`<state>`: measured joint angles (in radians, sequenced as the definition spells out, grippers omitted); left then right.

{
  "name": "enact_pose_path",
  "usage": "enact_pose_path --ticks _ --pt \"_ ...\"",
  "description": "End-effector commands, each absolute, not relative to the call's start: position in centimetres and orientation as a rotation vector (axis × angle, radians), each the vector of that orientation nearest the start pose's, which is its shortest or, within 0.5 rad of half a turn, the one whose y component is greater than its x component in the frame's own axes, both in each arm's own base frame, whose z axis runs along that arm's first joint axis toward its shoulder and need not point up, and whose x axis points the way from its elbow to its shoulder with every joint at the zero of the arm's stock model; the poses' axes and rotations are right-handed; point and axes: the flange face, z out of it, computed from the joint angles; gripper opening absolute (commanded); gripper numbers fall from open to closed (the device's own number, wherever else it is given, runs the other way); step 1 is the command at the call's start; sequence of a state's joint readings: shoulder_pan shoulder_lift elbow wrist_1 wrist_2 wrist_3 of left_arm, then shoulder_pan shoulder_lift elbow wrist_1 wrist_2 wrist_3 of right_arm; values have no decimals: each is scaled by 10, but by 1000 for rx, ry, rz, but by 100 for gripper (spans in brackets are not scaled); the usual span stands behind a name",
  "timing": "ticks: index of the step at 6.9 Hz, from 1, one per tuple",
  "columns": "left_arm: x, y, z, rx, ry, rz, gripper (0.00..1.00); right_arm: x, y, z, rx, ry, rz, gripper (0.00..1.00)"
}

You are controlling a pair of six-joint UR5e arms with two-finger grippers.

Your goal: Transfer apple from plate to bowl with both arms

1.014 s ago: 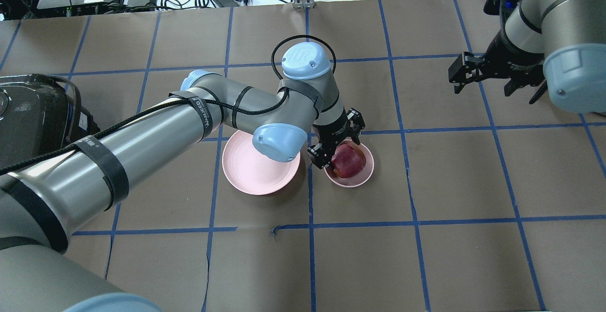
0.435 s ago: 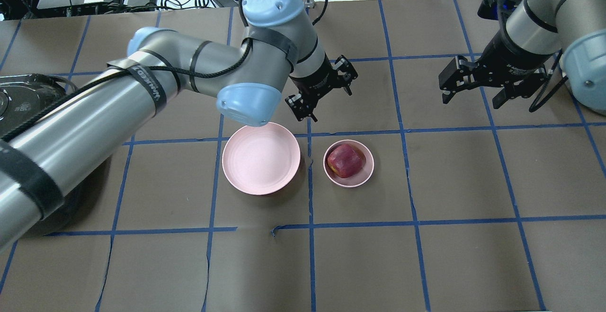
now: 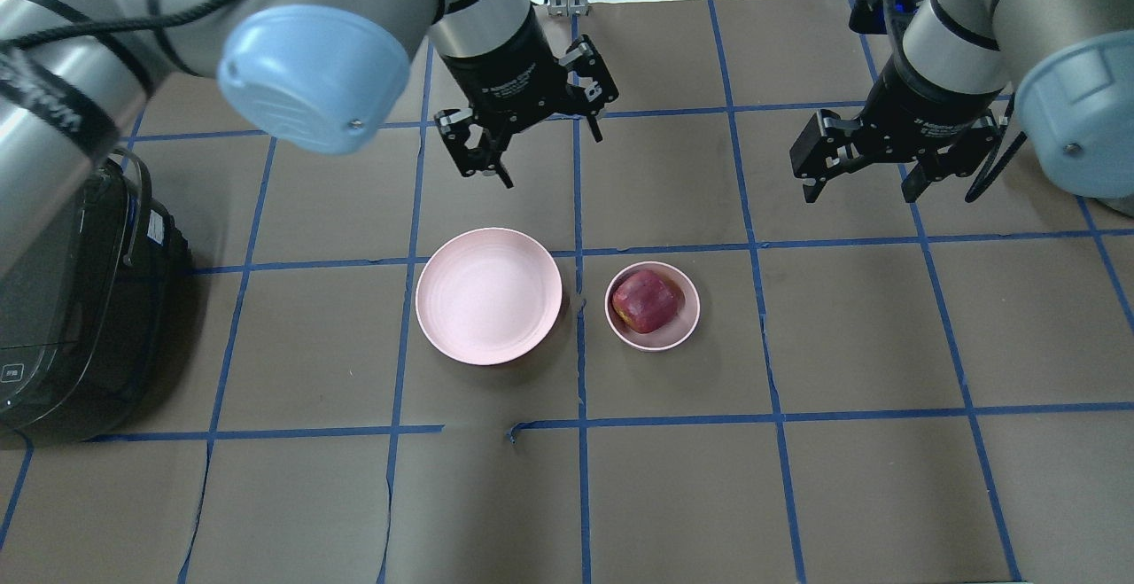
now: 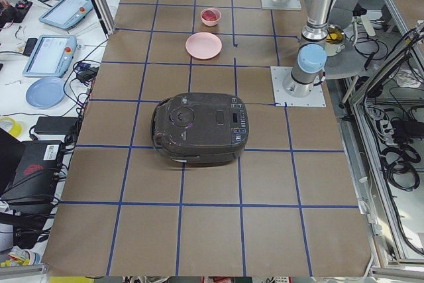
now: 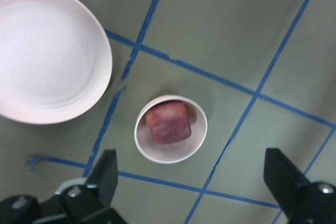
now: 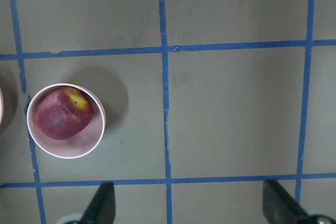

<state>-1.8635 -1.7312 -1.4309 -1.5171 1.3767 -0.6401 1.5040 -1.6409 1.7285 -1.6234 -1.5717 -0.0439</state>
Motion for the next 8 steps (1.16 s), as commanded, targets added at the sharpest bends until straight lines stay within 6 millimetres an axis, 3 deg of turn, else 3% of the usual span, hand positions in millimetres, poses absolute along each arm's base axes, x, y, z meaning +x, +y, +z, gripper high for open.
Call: enact_pose_path --ticks 1,2,3,5,8 --pt "-239 -480 512 -269 3248 97 100 106 -461 460 9 3167 80 100" --pt "-196 -493 515 -68 3265 33 100 106 -466 471 7 3169 37 100" --pt "-168 -506 522 54 3258 -88 100 109 -472 485 0 3163 0 100" --pt "-155 -515 524 100 3138 -245 100 113 -474 488 -14 3154 -14 100" --pt "-156 -510 524 91 3148 -251 100 116 -475 489 -17 3132 -30 100"
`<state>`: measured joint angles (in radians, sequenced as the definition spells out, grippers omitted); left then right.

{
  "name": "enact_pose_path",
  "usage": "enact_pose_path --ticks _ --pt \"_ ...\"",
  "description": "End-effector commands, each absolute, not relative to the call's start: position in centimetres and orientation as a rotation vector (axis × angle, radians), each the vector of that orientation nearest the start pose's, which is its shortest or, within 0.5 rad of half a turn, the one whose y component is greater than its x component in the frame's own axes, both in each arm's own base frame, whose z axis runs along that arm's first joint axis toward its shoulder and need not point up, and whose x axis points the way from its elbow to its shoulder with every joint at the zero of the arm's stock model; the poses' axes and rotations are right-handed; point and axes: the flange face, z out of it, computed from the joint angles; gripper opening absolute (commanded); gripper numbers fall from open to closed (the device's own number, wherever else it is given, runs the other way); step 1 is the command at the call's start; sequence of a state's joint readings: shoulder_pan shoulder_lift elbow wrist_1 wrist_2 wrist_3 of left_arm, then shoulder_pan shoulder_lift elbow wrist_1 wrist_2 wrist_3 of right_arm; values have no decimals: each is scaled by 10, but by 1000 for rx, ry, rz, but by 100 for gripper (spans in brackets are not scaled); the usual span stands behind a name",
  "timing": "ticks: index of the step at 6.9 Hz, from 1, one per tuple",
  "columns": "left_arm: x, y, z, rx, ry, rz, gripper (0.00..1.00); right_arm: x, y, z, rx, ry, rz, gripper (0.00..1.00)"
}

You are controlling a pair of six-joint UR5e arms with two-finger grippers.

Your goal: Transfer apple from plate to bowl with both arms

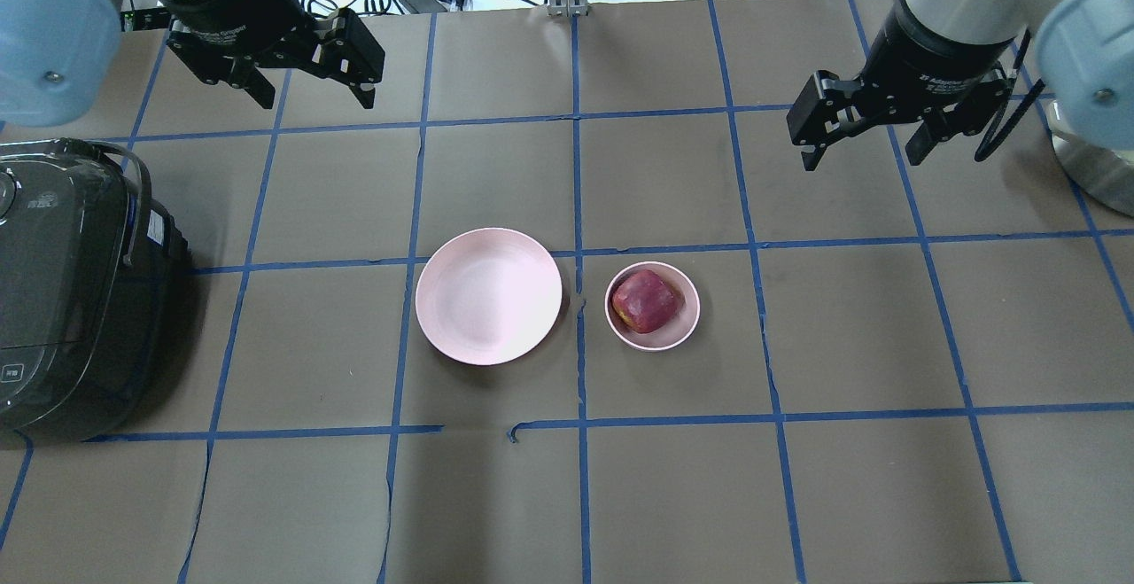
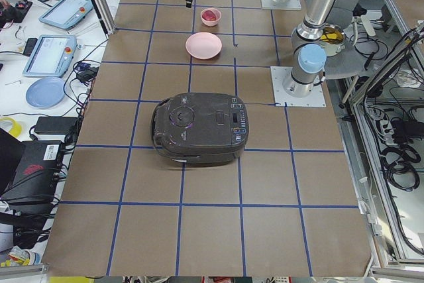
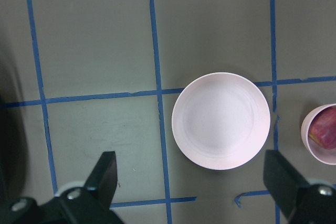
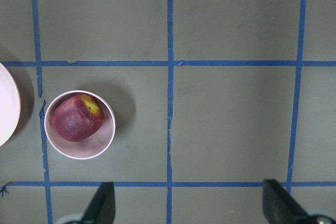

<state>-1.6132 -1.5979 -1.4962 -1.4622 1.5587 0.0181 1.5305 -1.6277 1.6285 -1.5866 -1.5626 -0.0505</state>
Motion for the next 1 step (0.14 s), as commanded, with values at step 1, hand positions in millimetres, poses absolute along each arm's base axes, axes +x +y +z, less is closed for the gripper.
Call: enact_pose_path --ticks 1 --pt "-156 -510 524 91 3148 -251 100 115 -475 486 -15 3133 -20 100"
